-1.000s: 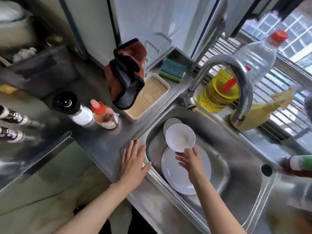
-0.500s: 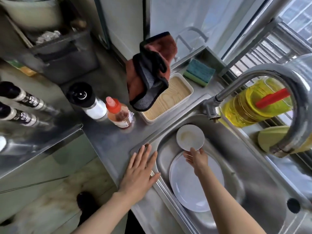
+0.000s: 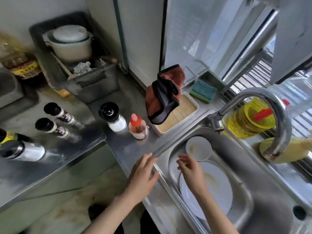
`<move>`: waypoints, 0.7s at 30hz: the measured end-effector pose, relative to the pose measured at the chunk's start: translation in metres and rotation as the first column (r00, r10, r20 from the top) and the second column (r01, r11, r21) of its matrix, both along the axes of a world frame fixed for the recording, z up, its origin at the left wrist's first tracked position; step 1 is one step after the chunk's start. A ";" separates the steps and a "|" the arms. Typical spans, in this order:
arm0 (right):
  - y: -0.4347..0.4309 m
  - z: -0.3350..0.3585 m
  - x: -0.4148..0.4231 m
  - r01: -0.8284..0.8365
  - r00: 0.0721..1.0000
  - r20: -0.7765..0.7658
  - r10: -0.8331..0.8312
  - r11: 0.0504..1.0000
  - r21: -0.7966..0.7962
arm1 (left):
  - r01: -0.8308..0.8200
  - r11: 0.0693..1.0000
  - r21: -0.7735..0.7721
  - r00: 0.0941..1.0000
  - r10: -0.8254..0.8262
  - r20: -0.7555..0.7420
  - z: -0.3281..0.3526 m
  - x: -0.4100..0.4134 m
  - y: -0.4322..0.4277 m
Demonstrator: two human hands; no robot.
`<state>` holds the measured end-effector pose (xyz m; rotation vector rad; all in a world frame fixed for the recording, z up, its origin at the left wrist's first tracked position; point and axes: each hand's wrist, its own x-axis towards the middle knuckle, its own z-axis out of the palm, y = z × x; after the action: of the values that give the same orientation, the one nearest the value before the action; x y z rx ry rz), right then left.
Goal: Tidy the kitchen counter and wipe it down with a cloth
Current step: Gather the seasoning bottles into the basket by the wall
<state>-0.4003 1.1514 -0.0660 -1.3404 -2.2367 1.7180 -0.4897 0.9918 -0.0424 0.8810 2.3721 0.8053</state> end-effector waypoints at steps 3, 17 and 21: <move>-0.034 0.033 -0.026 -0.136 0.983 -0.112 0.147 0.986 0.096 | -0.207 0.970 0.126 0.977 0.199 0.074 0.015 -0.013 -0.029; -0.101 0.037 -0.146 0.073 0.970 -0.241 -0.035 0.986 0.151 | -0.415 0.889 0.193 0.900 0.370 0.230 0.038 -0.093 -0.105; -0.109 0.032 -0.155 0.191 0.948 -0.281 -0.146 0.972 0.138 | -0.425 0.885 0.187 0.894 0.379 0.237 0.027 -0.140 -0.086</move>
<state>-0.5551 1.0424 -0.0337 -1.1473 -2.0008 1.5182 -0.6295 0.9055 -0.0152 0.3605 2.3439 1.2964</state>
